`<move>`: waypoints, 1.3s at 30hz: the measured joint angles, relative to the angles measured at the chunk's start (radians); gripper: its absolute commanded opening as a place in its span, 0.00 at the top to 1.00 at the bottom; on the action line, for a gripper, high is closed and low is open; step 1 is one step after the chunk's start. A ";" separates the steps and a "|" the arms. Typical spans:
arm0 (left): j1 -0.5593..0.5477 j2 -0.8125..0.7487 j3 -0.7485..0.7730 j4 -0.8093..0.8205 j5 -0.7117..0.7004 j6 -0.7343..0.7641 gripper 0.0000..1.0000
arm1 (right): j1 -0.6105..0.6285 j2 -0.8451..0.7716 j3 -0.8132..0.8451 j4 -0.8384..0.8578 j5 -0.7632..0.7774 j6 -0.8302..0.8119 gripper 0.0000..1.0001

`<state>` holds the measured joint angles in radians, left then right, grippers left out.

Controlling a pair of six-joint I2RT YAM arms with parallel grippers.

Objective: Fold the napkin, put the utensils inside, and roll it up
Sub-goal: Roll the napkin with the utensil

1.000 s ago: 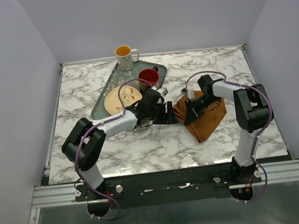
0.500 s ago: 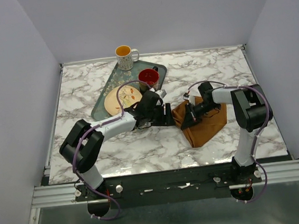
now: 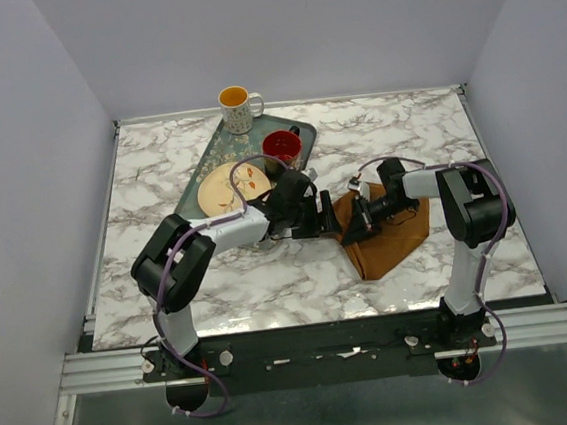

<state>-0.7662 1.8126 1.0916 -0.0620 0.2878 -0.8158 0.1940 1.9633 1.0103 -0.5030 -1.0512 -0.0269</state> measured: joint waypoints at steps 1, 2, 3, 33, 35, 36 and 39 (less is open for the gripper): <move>0.000 0.002 0.004 0.000 -0.002 -0.014 0.13 | 0.000 0.000 0.000 0.004 0.000 0.000 0.99; 0.000 0.006 0.013 0.000 -0.006 -0.037 0.12 | 0.000 0.000 -0.001 0.007 0.000 0.000 0.99; 0.000 0.014 0.023 -0.001 -0.008 -0.055 0.12 | 0.000 0.000 -0.003 0.012 0.000 0.002 0.99; -0.028 0.228 0.333 -0.302 -0.187 -0.455 0.34 | -0.005 -0.035 -0.019 0.087 0.034 0.053 0.99; -0.028 0.240 0.344 -0.311 -0.192 -0.460 0.36 | -0.005 -0.036 -0.020 0.090 0.034 0.054 0.99; -0.028 0.246 0.346 -0.314 -0.192 -0.467 0.37 | -0.005 -0.036 -0.020 0.090 0.034 0.054 0.99; -0.028 0.249 0.350 -0.319 -0.196 -0.470 0.43 | -0.005 -0.045 -0.026 0.092 0.045 0.056 0.99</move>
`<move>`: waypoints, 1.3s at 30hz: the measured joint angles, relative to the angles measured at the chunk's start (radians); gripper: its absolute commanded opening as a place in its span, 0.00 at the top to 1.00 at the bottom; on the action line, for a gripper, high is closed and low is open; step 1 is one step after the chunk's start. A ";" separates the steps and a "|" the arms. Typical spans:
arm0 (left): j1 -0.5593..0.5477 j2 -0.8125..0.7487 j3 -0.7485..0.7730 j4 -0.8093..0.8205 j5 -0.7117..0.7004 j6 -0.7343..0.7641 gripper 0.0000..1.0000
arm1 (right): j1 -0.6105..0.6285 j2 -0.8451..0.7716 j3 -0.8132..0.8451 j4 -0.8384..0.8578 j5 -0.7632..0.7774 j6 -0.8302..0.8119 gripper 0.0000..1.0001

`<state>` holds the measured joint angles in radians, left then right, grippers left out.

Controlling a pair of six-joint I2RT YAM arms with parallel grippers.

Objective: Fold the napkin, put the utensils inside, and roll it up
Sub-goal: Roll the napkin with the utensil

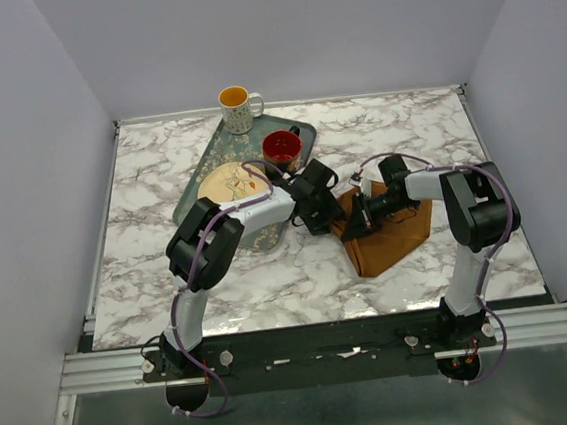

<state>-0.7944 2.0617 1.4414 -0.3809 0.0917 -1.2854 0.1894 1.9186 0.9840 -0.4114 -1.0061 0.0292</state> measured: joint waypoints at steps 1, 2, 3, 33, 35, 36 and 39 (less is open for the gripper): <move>-0.001 0.000 0.000 -0.004 -0.006 -0.001 0.48 | 0.000 -0.004 -0.002 0.000 0.004 0.000 0.99; -0.001 0.000 0.000 -0.007 -0.010 -0.001 0.51 | 0.000 -0.009 -0.004 0.000 0.009 0.001 0.99; -0.001 0.000 0.000 -0.008 -0.012 -0.002 0.54 | 0.000 -0.015 -0.006 0.000 0.018 0.001 0.99; -0.021 0.043 0.077 -0.095 -0.104 0.094 1.00 | 0.073 -0.203 -0.046 0.005 0.261 0.006 0.60; -0.024 0.046 0.087 -0.106 -0.117 0.099 1.00 | 0.073 -0.291 -0.055 -0.012 0.275 0.000 0.01; -0.026 0.048 0.090 -0.109 -0.124 0.102 1.00 | 0.074 -0.337 -0.055 -0.016 0.281 -0.007 0.00; -0.032 0.048 0.095 -0.116 -0.143 0.115 1.00 | 0.074 -0.445 -0.055 -0.028 0.296 -0.043 0.00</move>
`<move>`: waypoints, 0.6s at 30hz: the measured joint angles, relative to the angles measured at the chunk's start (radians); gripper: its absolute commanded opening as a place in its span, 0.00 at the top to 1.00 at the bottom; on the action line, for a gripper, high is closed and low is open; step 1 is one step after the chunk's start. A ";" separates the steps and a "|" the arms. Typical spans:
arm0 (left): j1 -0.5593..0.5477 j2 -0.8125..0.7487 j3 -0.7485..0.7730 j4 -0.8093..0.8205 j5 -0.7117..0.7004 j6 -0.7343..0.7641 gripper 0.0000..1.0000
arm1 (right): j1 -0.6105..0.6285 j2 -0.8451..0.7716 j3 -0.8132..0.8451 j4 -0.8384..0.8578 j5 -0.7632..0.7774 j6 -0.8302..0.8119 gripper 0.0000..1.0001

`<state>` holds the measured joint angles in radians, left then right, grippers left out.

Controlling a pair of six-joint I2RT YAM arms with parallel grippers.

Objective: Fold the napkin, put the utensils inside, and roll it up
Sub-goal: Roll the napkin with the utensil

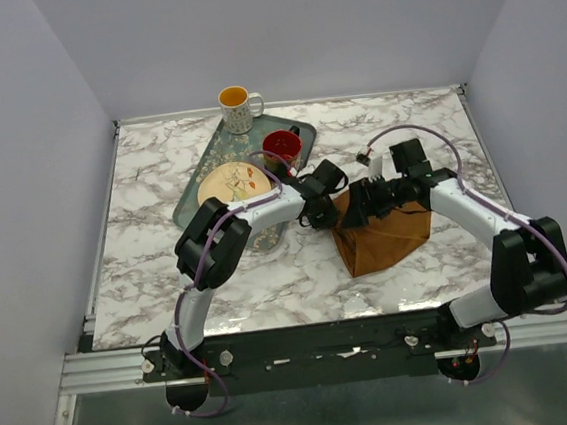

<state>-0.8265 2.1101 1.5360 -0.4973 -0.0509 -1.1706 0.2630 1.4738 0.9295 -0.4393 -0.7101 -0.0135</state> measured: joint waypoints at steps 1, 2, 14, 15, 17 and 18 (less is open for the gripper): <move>-0.001 0.000 0.000 -0.001 -0.004 0.002 1.00 | 0.000 -0.024 0.000 -0.004 0.008 -0.011 0.00; -0.002 0.000 0.001 -0.002 -0.006 0.004 1.00 | 0.000 -0.064 -0.003 -0.003 0.027 -0.020 0.00; -0.007 0.000 0.002 -0.003 -0.017 0.013 1.00 | 0.007 -0.282 -0.090 0.028 0.249 0.074 0.00; -0.007 0.000 0.002 -0.003 -0.017 0.014 1.00 | 0.016 -0.282 -0.097 0.031 0.267 0.077 0.00; -0.007 0.000 0.002 -0.003 -0.017 0.014 1.00 | 0.090 -0.280 -0.121 0.034 0.367 0.080 0.03; -0.007 0.000 0.002 -0.003 -0.017 0.014 1.00 | 0.133 -0.278 -0.130 0.034 0.402 0.082 0.05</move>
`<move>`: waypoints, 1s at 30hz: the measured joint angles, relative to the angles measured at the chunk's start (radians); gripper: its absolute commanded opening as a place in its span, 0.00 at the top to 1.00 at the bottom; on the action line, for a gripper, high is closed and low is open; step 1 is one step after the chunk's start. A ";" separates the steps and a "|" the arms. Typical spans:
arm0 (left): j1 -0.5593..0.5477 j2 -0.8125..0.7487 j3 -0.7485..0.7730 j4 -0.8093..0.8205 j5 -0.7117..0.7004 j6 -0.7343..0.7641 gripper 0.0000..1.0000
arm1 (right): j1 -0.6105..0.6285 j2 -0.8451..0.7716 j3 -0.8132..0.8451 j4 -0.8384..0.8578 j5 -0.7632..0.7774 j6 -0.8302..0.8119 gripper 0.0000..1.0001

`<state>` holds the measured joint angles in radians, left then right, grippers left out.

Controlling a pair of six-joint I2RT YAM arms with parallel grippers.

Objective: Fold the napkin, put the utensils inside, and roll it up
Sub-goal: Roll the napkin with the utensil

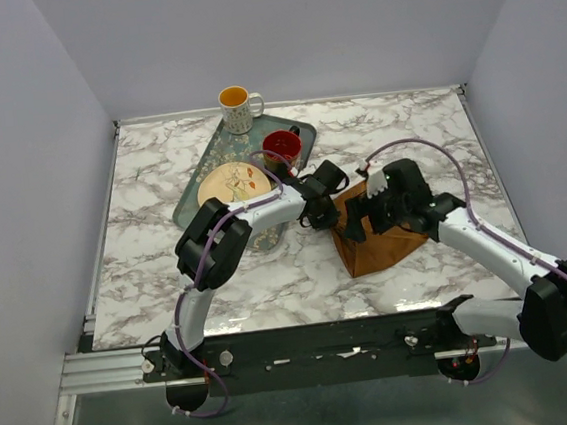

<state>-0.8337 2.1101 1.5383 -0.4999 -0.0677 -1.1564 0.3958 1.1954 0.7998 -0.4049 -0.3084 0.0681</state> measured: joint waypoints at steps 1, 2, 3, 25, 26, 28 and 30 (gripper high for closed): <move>0.000 0.000 0.000 0.000 0.000 0.000 1.00 | 0.037 0.003 -0.006 -0.002 0.035 0.004 0.05; 0.000 0.000 0.000 0.000 0.000 0.000 1.00 | 0.082 0.008 -0.013 -0.002 0.085 0.014 0.07; 0.000 0.000 0.000 0.000 0.001 0.000 1.00 | 0.107 0.010 -0.018 -0.001 0.115 0.022 0.07; 0.005 0.000 -0.006 0.006 0.027 -0.003 1.00 | 0.543 0.150 0.017 -0.113 0.689 0.286 0.54; 0.005 0.000 -0.006 0.006 0.027 -0.003 1.00 | 0.546 0.143 0.018 -0.111 0.689 0.284 0.60; 0.005 0.000 -0.006 0.006 0.027 -0.003 1.00 | 0.554 0.126 0.018 -0.106 0.679 0.274 0.64; 0.006 0.000 -0.006 0.007 0.029 -0.003 1.00 | 0.556 0.125 0.018 -0.101 0.670 0.272 0.64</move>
<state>-0.8276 2.1098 1.5318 -0.4931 -0.0383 -1.1599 0.9516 1.3201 0.8173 -0.5060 0.3614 0.3405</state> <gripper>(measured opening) 0.102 0.378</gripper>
